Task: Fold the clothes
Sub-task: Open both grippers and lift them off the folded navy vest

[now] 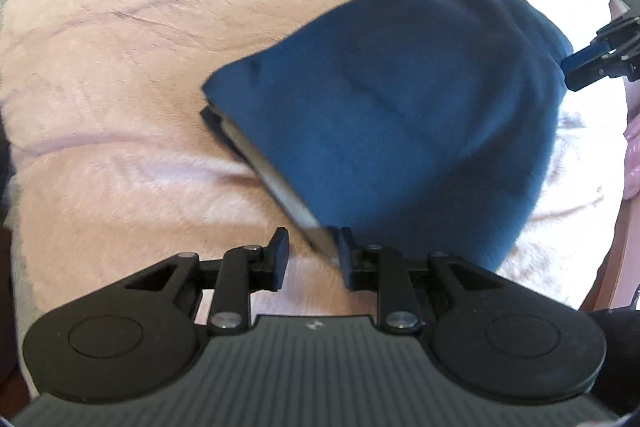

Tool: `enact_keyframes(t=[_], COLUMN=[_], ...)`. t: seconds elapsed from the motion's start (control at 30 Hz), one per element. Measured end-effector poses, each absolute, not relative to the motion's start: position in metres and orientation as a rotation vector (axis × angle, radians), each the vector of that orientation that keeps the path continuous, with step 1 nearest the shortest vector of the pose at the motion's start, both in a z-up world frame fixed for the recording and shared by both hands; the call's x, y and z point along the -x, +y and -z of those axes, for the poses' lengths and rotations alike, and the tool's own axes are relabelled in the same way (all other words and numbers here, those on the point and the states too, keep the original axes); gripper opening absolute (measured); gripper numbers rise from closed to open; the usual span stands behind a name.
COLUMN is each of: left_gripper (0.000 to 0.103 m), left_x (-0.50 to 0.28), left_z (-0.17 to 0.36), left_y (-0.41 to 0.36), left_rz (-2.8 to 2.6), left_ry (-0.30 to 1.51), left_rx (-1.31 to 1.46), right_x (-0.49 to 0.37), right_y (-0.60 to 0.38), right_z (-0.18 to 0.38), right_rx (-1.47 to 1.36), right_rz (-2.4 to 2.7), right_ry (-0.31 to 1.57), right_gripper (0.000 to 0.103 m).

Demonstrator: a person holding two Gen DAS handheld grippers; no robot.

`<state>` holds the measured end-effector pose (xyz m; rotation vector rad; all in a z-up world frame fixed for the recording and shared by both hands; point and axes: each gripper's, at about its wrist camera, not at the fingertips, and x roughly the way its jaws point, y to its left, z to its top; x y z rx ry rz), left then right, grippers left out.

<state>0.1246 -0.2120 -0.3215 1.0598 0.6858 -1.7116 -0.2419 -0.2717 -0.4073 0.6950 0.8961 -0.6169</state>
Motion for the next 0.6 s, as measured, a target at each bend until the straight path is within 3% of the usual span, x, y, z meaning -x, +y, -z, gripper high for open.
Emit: enact_keyframes(t=[0.1,0.17,0.37,0.6], left_gripper=[0.022,0.024,0.031,0.034], left_x=[-0.128,-0.116,-0.074,-0.06], left_z=[0.3,0.295,0.296,0.335], left_y=[-0.19,-0.182,-0.173,-0.179], left_rz=[1.723,1.76,1.888,1.862], left_ry=[0.674,0.63,0.512,0.534], left_rx=[-1.008,-1.008,-1.03,-1.131], right_x=[0.239,0.235,0.224,0.217], right_y=[-0.257,-0.249,-0.237,-0.258], right_z=[0.395,0.389,0.384,0.405], right_rx=[-0.666,-0.641,-0.594,-0.52], right_rz=[0.63,0.632,0.589,0.546], right_ry=[0.91,0.93,0.973,0.972], right_gripper=[0.042,0.059,0.059,0.059])
